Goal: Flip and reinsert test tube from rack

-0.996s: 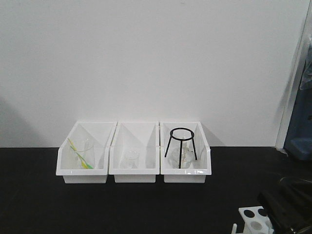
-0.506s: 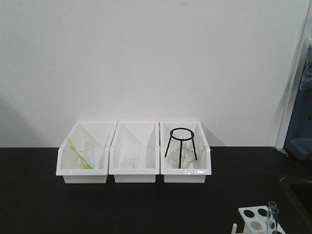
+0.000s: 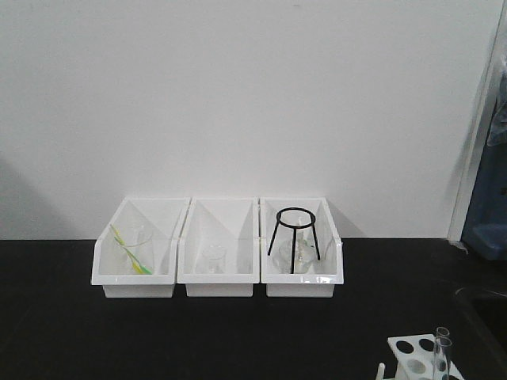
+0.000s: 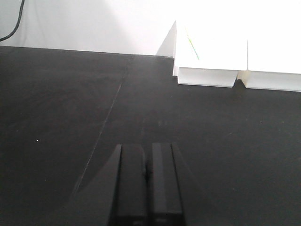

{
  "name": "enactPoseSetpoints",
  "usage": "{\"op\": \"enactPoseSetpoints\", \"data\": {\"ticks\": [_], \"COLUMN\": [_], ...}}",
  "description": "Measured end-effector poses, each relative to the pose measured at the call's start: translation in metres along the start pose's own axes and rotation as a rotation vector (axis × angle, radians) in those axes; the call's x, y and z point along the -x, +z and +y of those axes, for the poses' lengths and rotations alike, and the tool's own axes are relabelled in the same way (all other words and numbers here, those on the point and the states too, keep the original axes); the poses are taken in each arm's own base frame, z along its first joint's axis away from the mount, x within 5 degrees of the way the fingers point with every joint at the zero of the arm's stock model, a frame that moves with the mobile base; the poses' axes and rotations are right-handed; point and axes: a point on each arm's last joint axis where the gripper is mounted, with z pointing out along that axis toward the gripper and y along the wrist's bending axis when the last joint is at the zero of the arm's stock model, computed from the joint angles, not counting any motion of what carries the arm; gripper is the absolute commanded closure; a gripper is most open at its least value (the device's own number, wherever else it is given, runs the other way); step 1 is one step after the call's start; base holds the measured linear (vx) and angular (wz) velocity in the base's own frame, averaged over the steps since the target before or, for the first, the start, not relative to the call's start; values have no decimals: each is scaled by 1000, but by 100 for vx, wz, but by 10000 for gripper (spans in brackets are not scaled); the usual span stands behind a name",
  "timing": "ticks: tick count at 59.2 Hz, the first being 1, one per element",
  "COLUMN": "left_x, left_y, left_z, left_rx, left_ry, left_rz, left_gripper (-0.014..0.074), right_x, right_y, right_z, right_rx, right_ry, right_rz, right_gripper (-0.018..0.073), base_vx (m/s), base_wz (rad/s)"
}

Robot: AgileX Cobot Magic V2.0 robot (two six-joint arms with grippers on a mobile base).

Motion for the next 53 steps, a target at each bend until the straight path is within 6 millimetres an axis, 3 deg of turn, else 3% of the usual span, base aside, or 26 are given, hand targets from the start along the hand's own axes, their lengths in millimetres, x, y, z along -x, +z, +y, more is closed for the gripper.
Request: {"op": "enactPoseSetpoints", "data": {"ticks": [38, 44, 53], "left_x": [0, 0, 0], "left_y": [0, 0, 0], "left_z": [0, 0, 0], "left_rx": [0, 0, 0], "left_ry": [0, 0, 0], "left_rz": [0, 0, 0], "left_gripper": [603, 603, 603], "right_x": [0, -13, -61], "right_y": [-4, -5, -11], "right_z": [1, 5, 7], "right_rx": [14, 74, 144], "right_ry": [1, 27, -8], "right_rz": [-6, 2, -9], "right_gripper": [571, 571, 571], "base_vx": [0, 0, 0], "base_wz": [0, 0, 0]}}
